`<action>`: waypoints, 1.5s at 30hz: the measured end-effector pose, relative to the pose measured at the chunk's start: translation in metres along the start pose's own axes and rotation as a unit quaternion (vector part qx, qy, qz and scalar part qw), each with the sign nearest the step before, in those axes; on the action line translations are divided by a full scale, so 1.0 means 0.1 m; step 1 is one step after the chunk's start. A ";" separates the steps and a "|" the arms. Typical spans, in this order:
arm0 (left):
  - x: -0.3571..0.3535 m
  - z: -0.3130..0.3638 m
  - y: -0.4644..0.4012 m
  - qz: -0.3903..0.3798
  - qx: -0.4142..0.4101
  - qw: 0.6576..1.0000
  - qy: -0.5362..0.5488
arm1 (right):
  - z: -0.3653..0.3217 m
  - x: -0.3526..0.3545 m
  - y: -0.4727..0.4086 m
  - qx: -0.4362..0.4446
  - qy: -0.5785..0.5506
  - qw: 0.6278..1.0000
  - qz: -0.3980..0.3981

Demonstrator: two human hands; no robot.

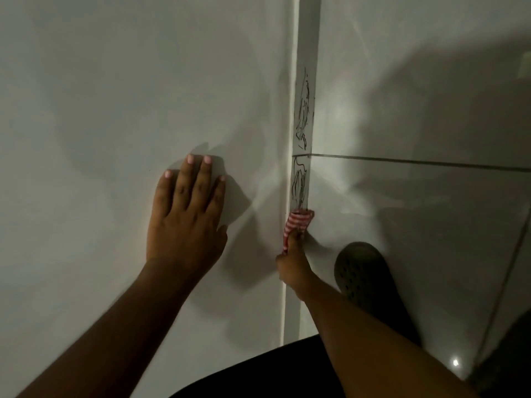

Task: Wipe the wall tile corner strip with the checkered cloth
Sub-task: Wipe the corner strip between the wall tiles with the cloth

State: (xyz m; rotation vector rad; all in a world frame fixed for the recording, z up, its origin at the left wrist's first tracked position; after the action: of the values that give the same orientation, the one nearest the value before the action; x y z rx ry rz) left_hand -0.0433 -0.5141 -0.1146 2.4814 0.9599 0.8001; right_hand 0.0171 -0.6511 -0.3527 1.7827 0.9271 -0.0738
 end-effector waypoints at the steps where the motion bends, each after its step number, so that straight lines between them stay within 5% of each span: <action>1: 0.00 -0.01 -0.01 0.002 -0.002 1.000 0.001 | -0.04 0.02 -0.03 -0.003 0.012 1.000 0.018; 6: 0.01 0.04 -0.10 0.013 -0.005 1.000 0.008 | -0.84 0.46 -0.70 0.042 0.159 0.984 0.072; 9: 0.04 0.06 -0.19 0.009 -0.004 1.000 0.021 | -0.73 0.38 -0.67 0.055 0.201 0.977 0.050; 15: 0.01 0.05 -0.20 0.012 -0.010 1.000 0.023 | 0.26 -0.12 -0.06 -0.017 0.025 0.999 -0.035; 22: -0.03 0.12 -0.32 0.012 -0.030 0.999 -0.027 | -1.17 0.59 -0.89 0.065 0.210 0.973 0.076; 31: 0.02 0.01 -0.47 0.020 -0.058 0.996 -0.069 | -0.02 0.12 -0.28 -0.039 0.084 0.995 0.037; 39: 0.35 -0.35 -0.70 0.032 -0.044 0.994 -0.094 | -1.52 0.78 -0.98 0.091 0.084 0.986 0.110; 45: 0.44 -0.42 -0.72 0.035 -0.036 0.994 -0.099 | -0.35 0.34 -0.55 0.030 -0.012 0.999 0.008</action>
State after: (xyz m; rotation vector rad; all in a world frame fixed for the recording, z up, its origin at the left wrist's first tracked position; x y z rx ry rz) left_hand -0.0781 -0.4279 -0.1024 2.4880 0.7663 0.5854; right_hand -0.0063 -0.5964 -0.3962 1.8413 0.9028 -0.1137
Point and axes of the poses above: each hand's wrist, its own y-axis away from the middle knuckle, its own x-axis out of the back of the hand, z = x × y, the point moved 8 cm from there along -y, towards the middle knuckle, and after that the axes turned 3 degrees about x, right-handed, at the moved point
